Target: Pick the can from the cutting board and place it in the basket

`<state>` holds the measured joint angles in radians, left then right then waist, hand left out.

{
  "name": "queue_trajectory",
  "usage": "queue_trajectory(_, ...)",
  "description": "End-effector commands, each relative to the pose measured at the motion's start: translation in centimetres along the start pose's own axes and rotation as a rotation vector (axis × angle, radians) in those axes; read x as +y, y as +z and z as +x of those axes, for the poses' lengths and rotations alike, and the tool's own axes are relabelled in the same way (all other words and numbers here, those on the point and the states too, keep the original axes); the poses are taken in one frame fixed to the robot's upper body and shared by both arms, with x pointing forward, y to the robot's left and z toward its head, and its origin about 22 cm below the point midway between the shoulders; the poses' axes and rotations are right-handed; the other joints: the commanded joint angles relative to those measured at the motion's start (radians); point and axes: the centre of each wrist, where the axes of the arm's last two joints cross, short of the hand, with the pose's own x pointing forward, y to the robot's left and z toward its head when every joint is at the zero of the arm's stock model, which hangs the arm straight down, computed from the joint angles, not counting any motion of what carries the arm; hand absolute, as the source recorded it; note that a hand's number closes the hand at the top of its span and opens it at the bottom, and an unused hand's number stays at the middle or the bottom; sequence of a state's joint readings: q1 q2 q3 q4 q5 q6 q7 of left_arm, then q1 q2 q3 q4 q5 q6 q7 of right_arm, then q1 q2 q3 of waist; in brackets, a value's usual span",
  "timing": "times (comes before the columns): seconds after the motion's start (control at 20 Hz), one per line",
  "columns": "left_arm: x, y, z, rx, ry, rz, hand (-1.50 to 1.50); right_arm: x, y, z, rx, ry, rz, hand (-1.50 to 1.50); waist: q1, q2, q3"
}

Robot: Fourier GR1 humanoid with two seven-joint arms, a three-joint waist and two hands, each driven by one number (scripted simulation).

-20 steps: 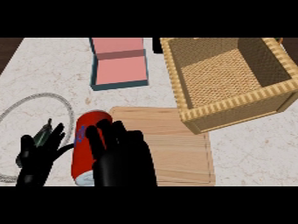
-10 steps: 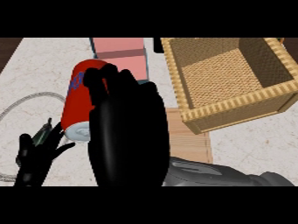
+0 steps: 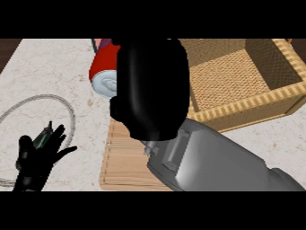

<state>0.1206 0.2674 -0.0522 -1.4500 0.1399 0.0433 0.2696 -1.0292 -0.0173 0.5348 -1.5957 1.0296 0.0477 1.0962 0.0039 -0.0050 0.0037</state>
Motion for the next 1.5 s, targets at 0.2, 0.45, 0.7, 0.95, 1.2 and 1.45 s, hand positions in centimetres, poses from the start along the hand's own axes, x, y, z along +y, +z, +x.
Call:
queue_trajectory(0.2,0.5,-0.5,-0.7,0.059,-0.008,0.005,0.00,-1.3,-4.8,-1.1,0.132,-0.006,0.036,1.50,0.002,0.005,-0.004)
queue_trajectory(0.45,1.0,0.0,-1.9,0.050,0.010,-0.009,0.00,0.9,-5.1,-5.4,0.220,-0.178,0.038,1.50,0.005,0.007,-0.004)
queue_trajectory(0.7,-0.9,0.6,-2.6,0.043,0.006,0.020,0.00,3.4,-4.0,-12.5,0.213,-0.176,0.033,1.50,0.000,0.006,-0.003)
queue_trajectory(0.95,-0.5,-0.4,-1.8,0.045,-0.004,0.006,0.00,4.8,-6.4,-14.4,0.214,-0.172,0.036,1.50,0.006,0.008,-0.004)
queue_trajectory(1.2,-0.7,0.2,-2.4,0.049,-0.002,0.004,0.00,2.0,-6.7,-16.8,0.266,0.108,0.002,1.50,-0.004,0.004,-0.004)
queue_trajectory(1.45,0.0,-1.4,-1.5,0.053,-0.004,0.017,0.00,1.8,-7.1,-18.9,0.202,0.155,0.012,-1.50,-0.002,0.006,-0.004)
